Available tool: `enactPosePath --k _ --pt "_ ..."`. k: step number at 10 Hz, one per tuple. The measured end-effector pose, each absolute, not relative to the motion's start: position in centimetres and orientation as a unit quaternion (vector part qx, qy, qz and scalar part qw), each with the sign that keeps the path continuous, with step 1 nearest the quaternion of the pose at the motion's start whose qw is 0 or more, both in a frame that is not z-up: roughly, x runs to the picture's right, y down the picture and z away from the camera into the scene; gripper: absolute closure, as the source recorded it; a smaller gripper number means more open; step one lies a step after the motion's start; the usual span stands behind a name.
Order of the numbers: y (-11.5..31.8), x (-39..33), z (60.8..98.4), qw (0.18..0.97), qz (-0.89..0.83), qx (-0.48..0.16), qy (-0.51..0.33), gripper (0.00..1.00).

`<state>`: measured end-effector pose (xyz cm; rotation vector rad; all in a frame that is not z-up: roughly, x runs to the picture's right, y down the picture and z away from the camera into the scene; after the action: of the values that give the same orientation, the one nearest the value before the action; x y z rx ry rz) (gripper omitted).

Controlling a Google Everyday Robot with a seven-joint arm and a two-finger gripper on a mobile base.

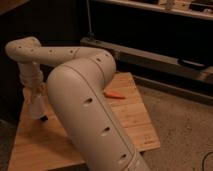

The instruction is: Place the ceramic cup over the eraser

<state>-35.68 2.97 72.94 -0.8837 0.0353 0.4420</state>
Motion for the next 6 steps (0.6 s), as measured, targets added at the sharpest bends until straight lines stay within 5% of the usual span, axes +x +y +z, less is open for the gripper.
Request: enactPosePath --k 2,6 --pt "3.11 -35.68 73.09 0.879 0.219 -0.423 0.017 0.94" --pt "3.52 -35.47 73.31 0.877 0.228 -0.422 0.020 0.53"
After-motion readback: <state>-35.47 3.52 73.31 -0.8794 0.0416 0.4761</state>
